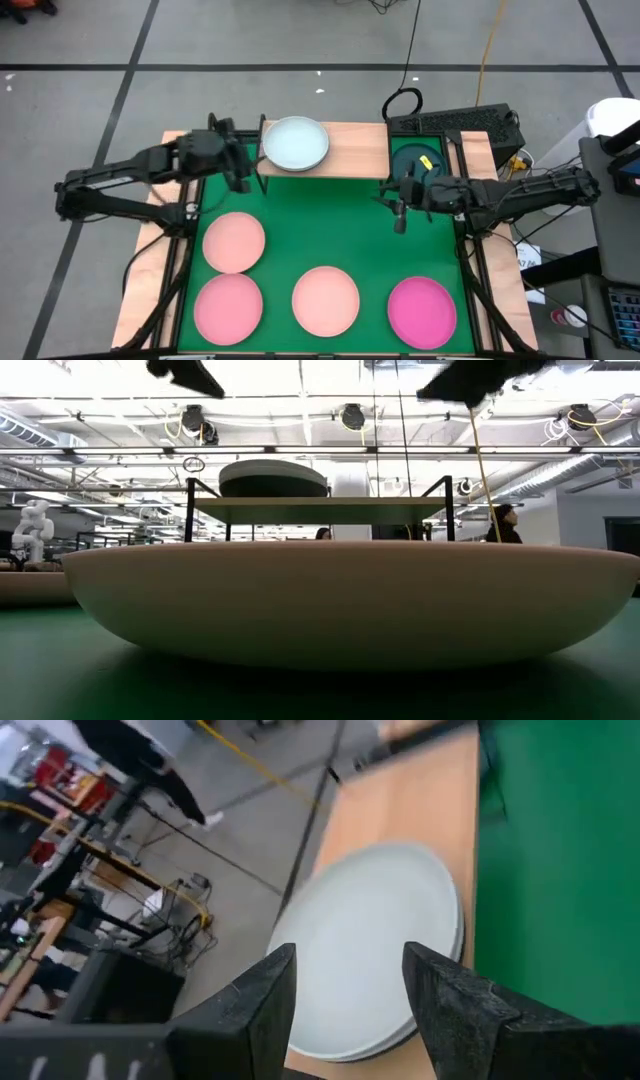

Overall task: Place and stack plates onto a shelf
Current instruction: Stack the black plate on top of the white plate on the shelf

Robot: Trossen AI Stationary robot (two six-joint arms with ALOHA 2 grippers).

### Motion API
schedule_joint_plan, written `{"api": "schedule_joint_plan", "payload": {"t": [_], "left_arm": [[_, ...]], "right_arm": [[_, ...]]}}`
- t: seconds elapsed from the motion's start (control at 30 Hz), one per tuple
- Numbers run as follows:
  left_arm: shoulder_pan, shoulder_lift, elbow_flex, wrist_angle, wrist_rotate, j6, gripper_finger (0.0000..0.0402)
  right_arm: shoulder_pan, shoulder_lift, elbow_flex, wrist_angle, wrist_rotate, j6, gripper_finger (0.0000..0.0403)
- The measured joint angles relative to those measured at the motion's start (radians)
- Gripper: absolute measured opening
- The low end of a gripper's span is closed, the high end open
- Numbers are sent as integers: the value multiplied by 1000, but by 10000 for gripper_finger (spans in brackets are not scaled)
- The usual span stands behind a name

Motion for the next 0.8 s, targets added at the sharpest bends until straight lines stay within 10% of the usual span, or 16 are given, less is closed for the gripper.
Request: {"api": "schedule_joint_plan", "payload": {"t": [0.8], "left_arm": [[-252,-284,-498,708,84,-333,191]], "right_arm": [[-117,188,88,-795,30,207,105]]}}
